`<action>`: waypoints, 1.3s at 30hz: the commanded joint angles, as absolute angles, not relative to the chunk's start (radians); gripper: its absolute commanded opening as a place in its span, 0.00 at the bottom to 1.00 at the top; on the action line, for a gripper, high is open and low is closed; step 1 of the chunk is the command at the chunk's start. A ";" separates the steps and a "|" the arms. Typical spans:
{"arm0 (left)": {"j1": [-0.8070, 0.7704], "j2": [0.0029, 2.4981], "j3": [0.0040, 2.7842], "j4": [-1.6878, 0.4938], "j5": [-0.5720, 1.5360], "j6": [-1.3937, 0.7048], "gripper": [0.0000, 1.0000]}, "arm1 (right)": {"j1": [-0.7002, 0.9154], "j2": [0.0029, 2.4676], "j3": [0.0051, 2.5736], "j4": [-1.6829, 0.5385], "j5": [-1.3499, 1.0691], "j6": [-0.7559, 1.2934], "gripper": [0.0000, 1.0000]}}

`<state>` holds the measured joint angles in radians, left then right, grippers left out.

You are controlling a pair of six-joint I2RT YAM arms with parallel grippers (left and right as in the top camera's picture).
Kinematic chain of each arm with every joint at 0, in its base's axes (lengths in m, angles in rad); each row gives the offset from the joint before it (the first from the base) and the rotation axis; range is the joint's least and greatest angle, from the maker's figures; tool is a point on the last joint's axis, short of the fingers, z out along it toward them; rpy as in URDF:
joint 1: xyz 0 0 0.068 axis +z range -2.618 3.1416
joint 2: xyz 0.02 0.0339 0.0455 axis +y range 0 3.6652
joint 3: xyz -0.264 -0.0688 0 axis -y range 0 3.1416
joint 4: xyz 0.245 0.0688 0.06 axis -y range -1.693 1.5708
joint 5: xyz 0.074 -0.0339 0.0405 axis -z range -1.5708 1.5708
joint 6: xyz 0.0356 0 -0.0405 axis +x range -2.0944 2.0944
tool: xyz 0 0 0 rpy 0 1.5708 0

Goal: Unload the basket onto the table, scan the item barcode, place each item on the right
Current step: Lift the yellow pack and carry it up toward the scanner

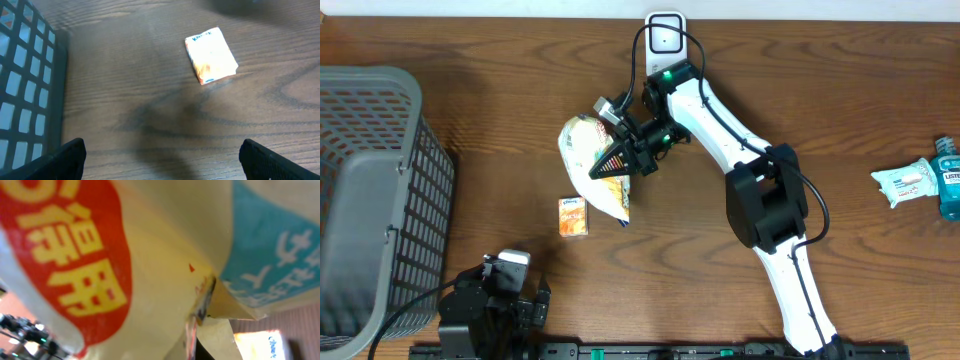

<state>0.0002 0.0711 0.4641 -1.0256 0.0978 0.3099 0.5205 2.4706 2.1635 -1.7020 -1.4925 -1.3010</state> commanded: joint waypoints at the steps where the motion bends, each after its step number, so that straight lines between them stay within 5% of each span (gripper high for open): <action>1: 0.006 0.070 0.462 -1.028 0.093 0.297 0.98 | 0.536 2.383 2.165 -1.702 -1.563 -1.481 0.01; 9: 0.006 0.070 0.462 -1.028 0.093 0.297 0.98 | 0.531 2.256 2.165 -1.694 -1.563 -1.716 0.01; 18: 0.006 0.070 0.462 -1.028 0.093 0.297 0.98 | 0.465 2.105 2.165 -1.699 -1.464 -1.669 0.01; 33: 0.006 0.070 0.462 -1.028 0.093 0.297 0.98 | 0.389 1.988 2.081 -1.699 -1.089 -1.420 0.01; 39: 0.006 0.070 0.462 -1.028 0.093 0.297 0.98 | 0.372 1.988 1.970 -1.697 -0.867 -1.027 0.01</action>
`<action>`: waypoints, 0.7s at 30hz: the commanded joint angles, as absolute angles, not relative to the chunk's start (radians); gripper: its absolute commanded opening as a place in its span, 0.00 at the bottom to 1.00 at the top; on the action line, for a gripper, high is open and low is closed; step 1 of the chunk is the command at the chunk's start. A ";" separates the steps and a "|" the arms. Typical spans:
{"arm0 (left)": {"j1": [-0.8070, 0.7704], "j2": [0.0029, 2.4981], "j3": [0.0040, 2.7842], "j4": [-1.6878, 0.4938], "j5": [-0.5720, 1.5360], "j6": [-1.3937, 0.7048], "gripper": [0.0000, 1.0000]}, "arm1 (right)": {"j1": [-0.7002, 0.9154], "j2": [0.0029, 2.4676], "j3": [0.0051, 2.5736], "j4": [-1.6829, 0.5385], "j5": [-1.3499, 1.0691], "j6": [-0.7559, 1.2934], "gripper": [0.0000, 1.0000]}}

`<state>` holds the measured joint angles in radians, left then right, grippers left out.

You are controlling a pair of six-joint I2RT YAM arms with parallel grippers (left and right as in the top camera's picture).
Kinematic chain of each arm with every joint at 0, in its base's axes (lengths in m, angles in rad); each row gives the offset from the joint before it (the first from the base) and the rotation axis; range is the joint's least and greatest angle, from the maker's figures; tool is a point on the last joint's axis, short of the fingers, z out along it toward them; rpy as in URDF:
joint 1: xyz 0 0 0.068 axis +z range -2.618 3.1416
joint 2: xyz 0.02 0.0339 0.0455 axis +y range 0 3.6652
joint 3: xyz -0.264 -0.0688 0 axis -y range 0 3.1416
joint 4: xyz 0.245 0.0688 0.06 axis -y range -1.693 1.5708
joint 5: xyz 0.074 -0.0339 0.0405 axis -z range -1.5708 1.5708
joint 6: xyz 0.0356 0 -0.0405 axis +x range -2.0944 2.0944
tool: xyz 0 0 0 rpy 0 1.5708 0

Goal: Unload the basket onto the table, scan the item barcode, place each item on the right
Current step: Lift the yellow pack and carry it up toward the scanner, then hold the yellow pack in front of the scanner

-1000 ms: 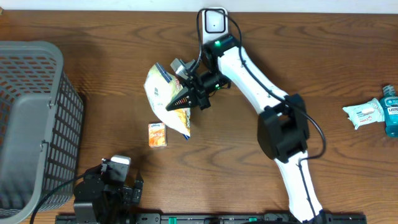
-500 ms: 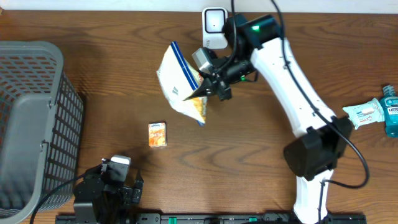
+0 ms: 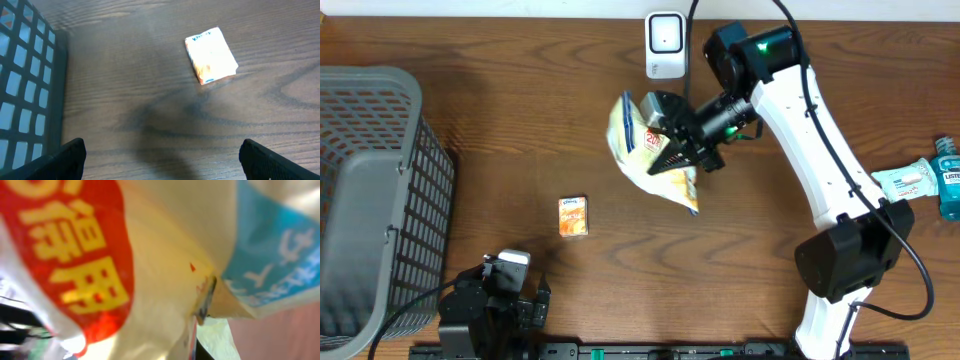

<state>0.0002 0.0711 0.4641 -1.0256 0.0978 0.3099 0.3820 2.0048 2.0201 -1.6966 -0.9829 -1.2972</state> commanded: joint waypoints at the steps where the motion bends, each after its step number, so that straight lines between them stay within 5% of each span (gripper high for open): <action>1: 0.006 0.070 0.462 -1.028 0.093 0.297 0.98 | 0.371 1.988 1.950 -1.697 -0.859 -0.986 0.02; 9: 0.006 0.070 0.462 -1.028 0.093 0.297 0.98 | 0.360 1.988 1.877 -1.522 -0.788 -0.506 0.02; 16: 0.006 0.070 0.462 -1.028 0.093 0.297 0.98 | 0.389 1.988 1.851 -1.411 -0.241 0.267 0.01; 21: 0.006 0.070 0.462 -1.028 0.093 0.297 0.98 | 0.419 1.988 1.851 -1.409 -0.147 0.420 0.01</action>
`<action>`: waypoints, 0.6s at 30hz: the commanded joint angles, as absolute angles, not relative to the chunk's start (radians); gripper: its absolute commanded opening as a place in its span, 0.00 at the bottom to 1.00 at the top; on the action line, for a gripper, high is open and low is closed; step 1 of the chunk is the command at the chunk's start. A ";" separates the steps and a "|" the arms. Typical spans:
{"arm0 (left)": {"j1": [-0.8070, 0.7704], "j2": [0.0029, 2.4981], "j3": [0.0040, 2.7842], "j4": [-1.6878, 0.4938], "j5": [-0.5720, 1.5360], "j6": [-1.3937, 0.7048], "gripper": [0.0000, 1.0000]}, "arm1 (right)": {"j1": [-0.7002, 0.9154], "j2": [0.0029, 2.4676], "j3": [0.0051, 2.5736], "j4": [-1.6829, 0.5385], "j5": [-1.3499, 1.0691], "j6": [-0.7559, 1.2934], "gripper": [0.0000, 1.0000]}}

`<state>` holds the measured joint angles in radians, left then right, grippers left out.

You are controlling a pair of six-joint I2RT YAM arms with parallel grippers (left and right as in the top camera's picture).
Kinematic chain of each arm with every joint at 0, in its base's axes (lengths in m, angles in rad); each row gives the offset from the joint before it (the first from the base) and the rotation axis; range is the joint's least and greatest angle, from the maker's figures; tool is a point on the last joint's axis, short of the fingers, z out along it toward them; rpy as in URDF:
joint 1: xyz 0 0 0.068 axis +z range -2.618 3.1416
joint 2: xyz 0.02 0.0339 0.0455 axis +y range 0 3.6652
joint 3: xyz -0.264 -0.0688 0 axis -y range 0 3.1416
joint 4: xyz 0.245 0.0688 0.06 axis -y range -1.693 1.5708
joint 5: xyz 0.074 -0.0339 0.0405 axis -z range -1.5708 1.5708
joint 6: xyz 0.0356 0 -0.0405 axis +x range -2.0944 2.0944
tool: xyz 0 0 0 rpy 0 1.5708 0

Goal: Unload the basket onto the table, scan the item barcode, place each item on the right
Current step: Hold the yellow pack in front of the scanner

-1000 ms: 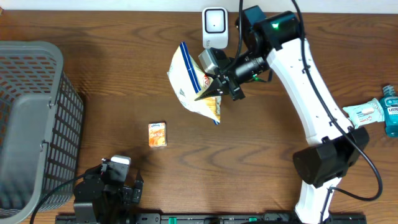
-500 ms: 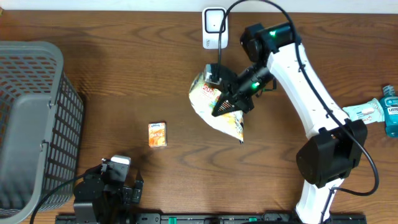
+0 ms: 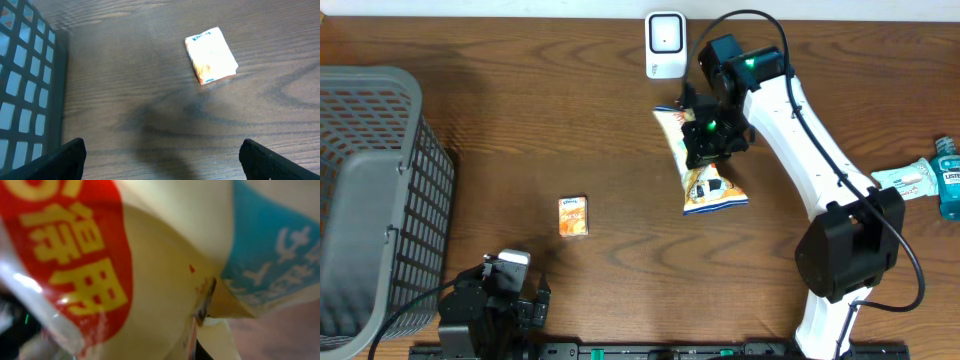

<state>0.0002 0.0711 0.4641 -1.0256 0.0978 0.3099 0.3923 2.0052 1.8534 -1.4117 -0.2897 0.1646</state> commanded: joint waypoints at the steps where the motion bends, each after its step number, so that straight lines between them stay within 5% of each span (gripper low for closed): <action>1: 0.006 0.070 0.462 -1.028 0.093 0.297 0.98 | 0.429 1.988 1.851 -1.411 -0.122 0.453 0.01; 18: 0.006 0.070 0.462 -1.028 0.093 0.297 0.98 | 0.498 1.988 1.851 -1.216 -0.026 0.579 0.01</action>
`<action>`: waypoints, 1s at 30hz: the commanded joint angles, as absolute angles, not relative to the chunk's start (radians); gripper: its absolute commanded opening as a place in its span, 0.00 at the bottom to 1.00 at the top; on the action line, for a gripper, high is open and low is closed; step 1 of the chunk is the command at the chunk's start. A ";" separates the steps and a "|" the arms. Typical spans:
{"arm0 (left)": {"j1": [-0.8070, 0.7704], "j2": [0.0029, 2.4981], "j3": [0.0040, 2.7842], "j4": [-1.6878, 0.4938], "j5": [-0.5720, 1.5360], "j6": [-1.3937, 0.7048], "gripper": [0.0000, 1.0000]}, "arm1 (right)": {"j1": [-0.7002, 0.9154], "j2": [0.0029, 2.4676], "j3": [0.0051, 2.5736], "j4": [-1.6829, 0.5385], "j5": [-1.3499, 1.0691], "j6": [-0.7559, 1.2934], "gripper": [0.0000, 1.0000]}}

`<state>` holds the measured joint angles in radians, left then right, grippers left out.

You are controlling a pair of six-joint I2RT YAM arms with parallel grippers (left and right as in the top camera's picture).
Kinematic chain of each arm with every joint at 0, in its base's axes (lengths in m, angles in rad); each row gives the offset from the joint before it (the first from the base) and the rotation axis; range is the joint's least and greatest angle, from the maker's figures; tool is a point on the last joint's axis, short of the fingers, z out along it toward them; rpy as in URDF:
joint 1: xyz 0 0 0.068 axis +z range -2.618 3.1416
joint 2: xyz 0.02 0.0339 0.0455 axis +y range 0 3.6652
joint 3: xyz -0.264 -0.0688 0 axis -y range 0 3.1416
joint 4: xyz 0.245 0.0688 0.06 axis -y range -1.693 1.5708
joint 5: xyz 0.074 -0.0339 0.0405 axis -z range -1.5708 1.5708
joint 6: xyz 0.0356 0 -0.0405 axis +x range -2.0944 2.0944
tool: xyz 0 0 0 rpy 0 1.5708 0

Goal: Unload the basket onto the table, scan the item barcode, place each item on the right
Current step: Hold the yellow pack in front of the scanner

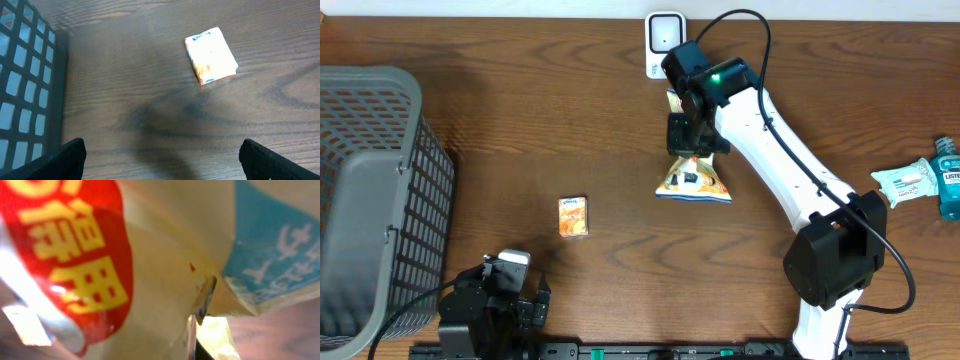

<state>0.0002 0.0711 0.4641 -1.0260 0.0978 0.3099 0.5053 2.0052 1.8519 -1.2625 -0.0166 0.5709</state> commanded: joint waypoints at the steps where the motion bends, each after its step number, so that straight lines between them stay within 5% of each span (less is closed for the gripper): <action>1: 0.006 0.071 0.462 -1.028 0.093 0.297 0.98 | 0.498 1.988 1.851 -1.190 -0.054 0.556 0.01; 21: 0.006 0.070 0.462 -1.028 0.093 0.297 0.98 | 0.372 2.111 1.866 -0.919 -0.119 0.394 0.01; 30: 0.006 0.070 0.462 -1.028 0.093 0.297 0.98 | 0.377 2.336 2.250 -0.982 -0.111 0.316 0.01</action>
<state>0.0002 0.0711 0.4641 -1.0260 0.0978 0.3099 0.3717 2.2730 2.0872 -0.9726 -0.1196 0.3603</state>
